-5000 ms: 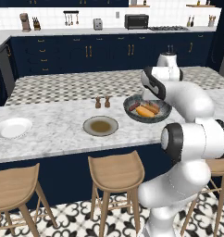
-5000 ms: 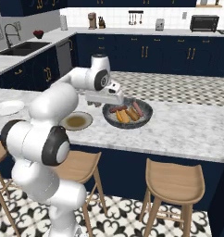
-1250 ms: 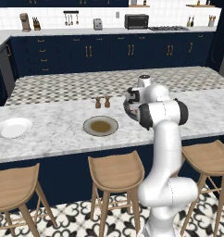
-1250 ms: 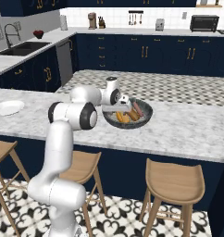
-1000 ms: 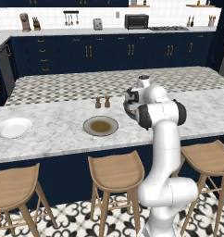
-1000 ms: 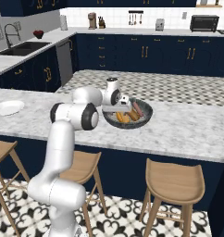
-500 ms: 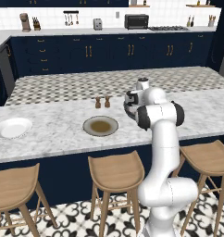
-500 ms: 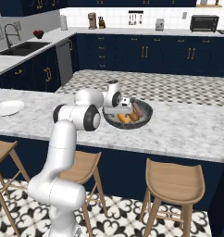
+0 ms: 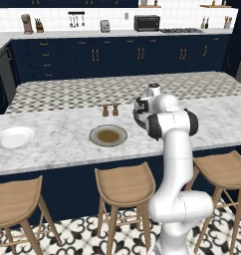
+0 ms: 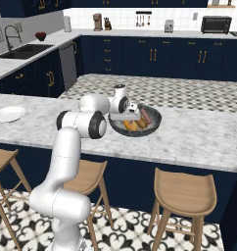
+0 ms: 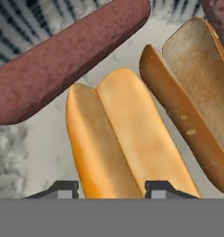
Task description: Place one bun and one sausage from the bowl on each plate.
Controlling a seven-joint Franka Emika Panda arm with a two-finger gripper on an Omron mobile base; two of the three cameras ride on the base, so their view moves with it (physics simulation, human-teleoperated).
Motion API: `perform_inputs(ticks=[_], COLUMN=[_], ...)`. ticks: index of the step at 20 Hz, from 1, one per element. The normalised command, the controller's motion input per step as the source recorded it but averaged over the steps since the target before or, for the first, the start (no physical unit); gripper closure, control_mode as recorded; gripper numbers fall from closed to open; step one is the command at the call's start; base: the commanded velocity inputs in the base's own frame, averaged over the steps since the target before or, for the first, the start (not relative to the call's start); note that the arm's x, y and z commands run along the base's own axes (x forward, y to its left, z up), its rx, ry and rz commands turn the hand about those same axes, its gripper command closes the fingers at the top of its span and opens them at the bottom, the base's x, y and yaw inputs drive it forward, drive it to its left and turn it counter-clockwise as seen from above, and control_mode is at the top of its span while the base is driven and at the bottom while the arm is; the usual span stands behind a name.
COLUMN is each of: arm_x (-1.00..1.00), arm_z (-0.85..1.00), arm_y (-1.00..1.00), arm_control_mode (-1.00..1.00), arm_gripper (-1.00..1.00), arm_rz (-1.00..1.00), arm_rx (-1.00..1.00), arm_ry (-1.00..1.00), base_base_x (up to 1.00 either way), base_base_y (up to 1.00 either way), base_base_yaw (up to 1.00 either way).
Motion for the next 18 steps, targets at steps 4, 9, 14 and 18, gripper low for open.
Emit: perform_inputs(ticks=[4, 9, 14, 18], arm_x=[0.00, -0.05, -0.53, -0.28], arm_z=[0.00, 0.01, 0.61, 0.87], arm_y=[0.00, 0.00, 0.02, 0.29], arm_control_mode=[-1.00, -1.00, -1.00, -1.00], arm_gripper=[1.00, 1.00, 1.00, 1.00], arm_rz=[0.00, 0.00, -0.05, -0.13], arm_rx=[0.00, 0.00, 0.00, 0.00], arm_ry=[0.00, 0.00, 0.00, 0.00], base_base_x=[0.00, 0.00, 0.00, 0.00], base_base_y=[0.00, 0.00, 0.00, 0.00], base_base_yaw=[0.00, 0.00, 0.00, 0.00])
